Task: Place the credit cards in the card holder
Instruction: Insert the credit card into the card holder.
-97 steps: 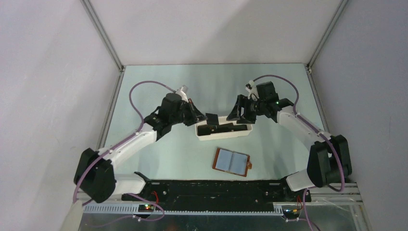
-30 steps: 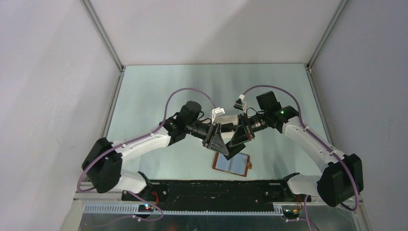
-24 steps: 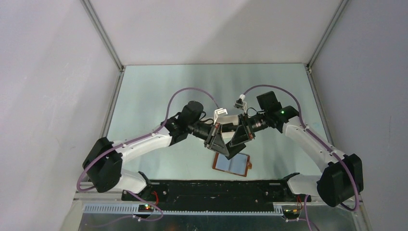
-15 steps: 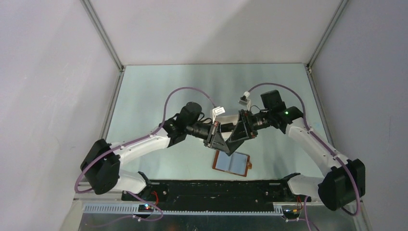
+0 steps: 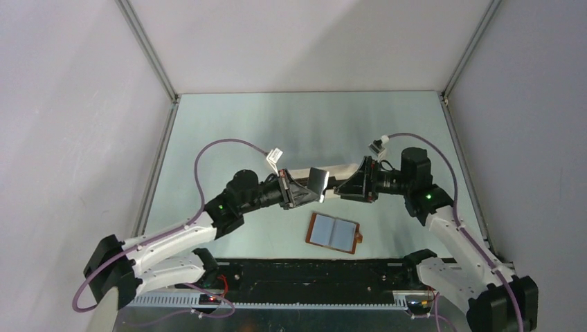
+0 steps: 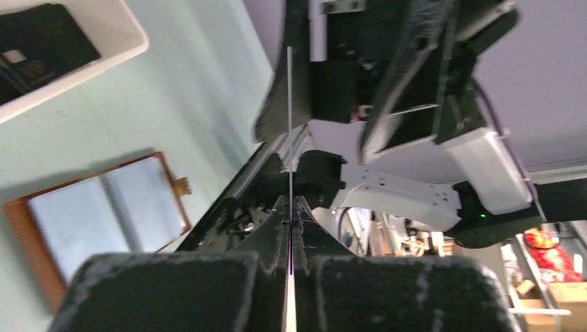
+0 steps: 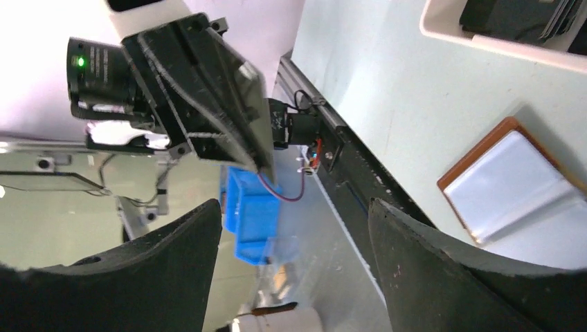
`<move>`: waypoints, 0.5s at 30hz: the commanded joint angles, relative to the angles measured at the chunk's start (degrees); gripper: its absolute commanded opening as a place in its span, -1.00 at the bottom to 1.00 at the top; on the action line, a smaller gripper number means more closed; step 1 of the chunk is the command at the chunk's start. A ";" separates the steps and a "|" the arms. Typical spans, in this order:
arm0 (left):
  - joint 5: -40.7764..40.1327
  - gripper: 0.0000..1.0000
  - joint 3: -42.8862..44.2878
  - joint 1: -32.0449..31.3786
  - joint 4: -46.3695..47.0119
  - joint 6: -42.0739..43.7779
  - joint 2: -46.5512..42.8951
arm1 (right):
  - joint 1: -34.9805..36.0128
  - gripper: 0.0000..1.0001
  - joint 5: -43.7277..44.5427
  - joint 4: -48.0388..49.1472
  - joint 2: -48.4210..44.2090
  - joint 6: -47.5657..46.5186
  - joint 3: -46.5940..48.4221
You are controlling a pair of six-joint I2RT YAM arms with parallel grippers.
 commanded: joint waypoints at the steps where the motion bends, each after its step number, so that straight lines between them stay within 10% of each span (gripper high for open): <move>1: -1.48 -1.00 -1.20 -2.39 15.39 -6.34 1.01 | 2.28 0.58 -4.29 19.70 1.82 12.53 -2.39; 15: -1.73 -1.00 -3.78 -4.99 24.41 -8.81 3.21 | 4.75 -0.40 -5.68 35.34 5.92 22.56 -2.46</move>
